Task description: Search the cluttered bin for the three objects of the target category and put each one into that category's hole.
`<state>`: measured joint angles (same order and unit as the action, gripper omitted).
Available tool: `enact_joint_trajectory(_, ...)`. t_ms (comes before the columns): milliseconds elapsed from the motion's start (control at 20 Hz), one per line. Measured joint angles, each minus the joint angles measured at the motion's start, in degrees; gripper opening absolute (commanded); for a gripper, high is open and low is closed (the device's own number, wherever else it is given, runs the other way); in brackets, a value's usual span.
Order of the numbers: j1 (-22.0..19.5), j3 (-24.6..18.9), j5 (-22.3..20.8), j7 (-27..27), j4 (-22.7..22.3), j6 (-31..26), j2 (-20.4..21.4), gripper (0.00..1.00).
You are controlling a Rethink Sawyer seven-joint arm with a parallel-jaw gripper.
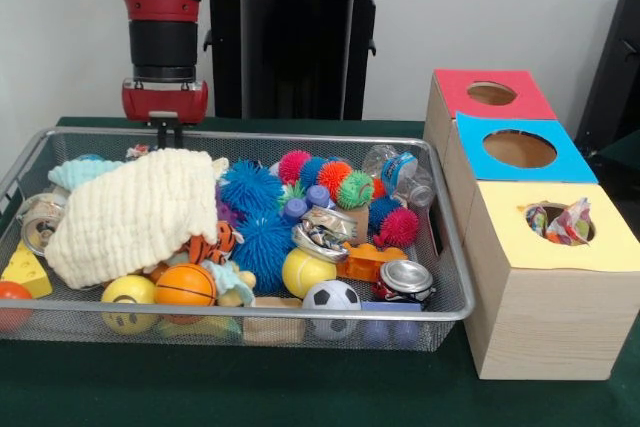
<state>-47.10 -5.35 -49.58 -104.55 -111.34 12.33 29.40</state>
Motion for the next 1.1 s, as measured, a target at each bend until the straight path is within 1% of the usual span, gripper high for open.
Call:
enact_joint_trajectory(200,2.2,1.6,0.0,0.0,0.0,3.3,0.0,0.0)
enact_joint_trajectory(250,3.6,2.6,0.0,0.0,0.0,5.9,0.0,0.0)
enact_joint_trajectory(500,6.6,5.0,0.6,0.0,0.0,12.7,0.1,0.0)
enact_joint_trajectory(550,8.0,6.3,1.0,0.0,0.0,15.4,0.3,0.0)
enact_joint_trajectory(750,10.2,8.2,1.6,0.0,-0.1,18.0,1.0,0.0)
enact_joint_trajectory(1100,13.1,11.2,2.2,0.0,-0.2,18.5,2.7,0.0)
